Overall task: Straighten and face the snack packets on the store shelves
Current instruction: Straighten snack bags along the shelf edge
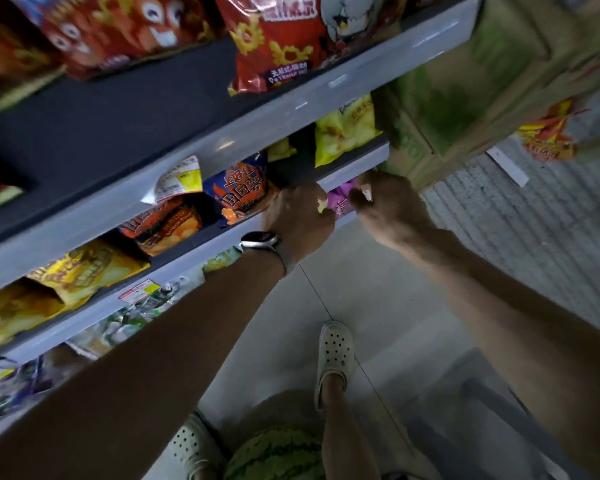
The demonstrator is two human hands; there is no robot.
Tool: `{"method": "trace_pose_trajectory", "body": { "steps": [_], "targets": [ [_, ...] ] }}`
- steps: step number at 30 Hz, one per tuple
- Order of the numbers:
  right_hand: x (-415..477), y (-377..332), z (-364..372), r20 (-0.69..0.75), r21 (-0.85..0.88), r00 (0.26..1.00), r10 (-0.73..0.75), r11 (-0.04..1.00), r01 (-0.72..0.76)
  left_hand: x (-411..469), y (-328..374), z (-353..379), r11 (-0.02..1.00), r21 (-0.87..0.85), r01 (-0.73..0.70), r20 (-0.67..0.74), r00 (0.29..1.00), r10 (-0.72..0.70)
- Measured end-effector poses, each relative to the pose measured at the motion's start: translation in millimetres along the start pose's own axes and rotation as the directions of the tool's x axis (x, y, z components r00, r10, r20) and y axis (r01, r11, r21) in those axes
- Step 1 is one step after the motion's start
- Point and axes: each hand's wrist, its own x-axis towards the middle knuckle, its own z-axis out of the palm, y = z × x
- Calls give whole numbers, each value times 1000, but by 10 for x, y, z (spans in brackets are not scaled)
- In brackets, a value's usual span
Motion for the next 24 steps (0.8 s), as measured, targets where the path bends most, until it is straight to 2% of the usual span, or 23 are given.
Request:
{"method": "trace_pose_trajectory", "body": {
  "steps": [8,14,19,24],
  "targets": [
    [-1193,-1168,-555,-52,-57,996,-71,996,68,-1341,-123,-1148,1000,15,-8,-83,997,9],
    [-2207,-2039,-927,-71,53,996,-54,997,58,-2489,-231,-1957,998,66,22,-158,987,-11],
    [-2908,-2534,-1171,-89,55,995,-50,997,55,-3218,-370,-2418,997,74,-2,-199,980,17],
    [-3268,-2853,-1234,-84,81,994,-72,994,79,-3719,-539,-2682,999,0,40,-245,969,-39]
  ]
}}
